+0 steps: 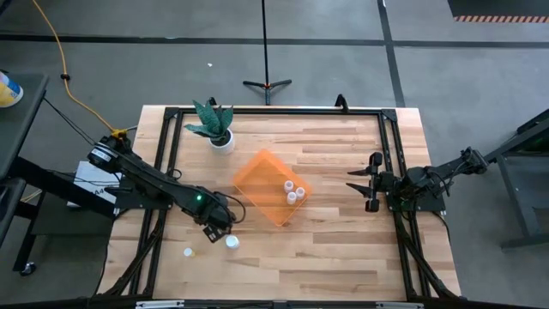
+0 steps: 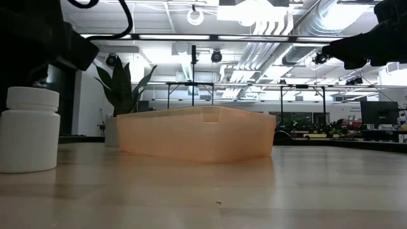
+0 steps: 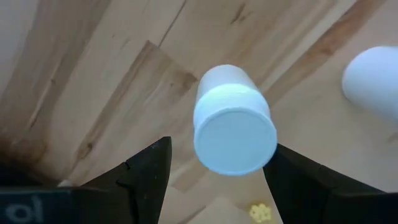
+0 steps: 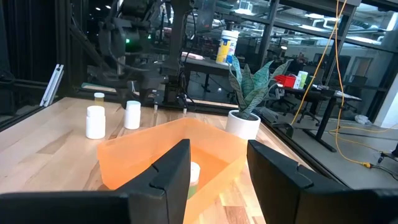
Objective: Pick and place pill bottles into a basket
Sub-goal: Put the top white pill bottle into the transparent orange bin
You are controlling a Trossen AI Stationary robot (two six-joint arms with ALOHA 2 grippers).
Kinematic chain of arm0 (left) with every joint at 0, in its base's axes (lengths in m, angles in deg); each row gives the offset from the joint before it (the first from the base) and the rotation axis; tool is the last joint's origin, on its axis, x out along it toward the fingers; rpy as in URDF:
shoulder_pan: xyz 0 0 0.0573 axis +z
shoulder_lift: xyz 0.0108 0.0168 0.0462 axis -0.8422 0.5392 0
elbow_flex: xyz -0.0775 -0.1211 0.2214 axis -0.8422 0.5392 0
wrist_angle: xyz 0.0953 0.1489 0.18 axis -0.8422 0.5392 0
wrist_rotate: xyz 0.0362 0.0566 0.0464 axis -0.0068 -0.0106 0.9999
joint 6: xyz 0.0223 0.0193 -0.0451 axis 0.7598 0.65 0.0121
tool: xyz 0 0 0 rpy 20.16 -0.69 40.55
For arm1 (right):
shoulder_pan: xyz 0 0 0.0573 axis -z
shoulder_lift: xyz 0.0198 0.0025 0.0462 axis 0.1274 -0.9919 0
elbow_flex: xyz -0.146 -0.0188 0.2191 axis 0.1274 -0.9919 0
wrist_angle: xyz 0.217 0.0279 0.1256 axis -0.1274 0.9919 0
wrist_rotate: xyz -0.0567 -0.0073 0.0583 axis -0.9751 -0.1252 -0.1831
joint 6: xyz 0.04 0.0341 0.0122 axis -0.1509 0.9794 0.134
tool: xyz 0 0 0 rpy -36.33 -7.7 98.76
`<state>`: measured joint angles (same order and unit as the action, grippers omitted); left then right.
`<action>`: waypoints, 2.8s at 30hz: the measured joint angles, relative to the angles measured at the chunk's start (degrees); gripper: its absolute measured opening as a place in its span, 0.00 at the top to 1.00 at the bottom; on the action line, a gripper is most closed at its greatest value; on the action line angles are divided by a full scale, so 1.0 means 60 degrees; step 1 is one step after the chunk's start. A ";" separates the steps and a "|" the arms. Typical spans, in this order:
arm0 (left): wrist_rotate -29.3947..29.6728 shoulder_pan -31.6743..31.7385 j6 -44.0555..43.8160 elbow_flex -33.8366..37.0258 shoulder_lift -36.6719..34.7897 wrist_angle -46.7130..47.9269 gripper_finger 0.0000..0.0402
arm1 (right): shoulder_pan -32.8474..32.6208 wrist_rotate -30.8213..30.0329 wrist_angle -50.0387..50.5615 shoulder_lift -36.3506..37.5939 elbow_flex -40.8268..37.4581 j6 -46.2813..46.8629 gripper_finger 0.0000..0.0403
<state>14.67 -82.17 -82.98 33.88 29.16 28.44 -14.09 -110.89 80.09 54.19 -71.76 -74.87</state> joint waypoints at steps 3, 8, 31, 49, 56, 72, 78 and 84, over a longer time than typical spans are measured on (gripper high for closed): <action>0.0221 0.0004 0.0076 0.0057 0.0000 0.0021 0.31 | 0.0000 -0.0001 0.0001 0.0000 0.0000 0.0000 0.63; 0.0279 0.0004 0.0672 0.0061 0.0000 -0.0096 0.31 | 0.0000 -0.0004 0.0002 0.0000 0.0000 0.0000 0.63; 0.0823 0.0004 0.1999 0.0061 0.0000 -0.0456 0.31 | 0.0000 -0.0004 0.0000 0.0000 0.0000 0.0000 0.63; 0.0380 0.0004 0.2072 0.0055 -0.0011 -0.0496 0.49 | 0.0000 -0.0001 0.0000 0.0000 0.0000 0.0000 0.63; 0.0693 0.0007 0.3774 -0.0169 0.0000 -0.0485 0.52 | 0.0000 -0.0001 0.0001 0.0000 0.0000 0.0000 0.63; 0.2455 0.2670 0.8246 -0.3491 -0.0007 -0.0439 0.49 | 0.0000 0.0021 0.0004 0.0000 0.0000 0.0248 0.63; 0.1892 0.3973 0.8731 -0.3335 0.0366 -0.0806 0.50 | 0.0000 0.0021 0.0004 0.0000 0.0000 0.0248 0.63; 0.1457 0.4714 0.9041 -0.3331 0.1182 -0.0951 0.50 | 0.0000 0.0029 0.0007 -0.0078 0.0000 0.0248 0.63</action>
<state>23.41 -53.88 -28.73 13.90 36.25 22.73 -14.09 -110.72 80.13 53.72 -71.76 -73.38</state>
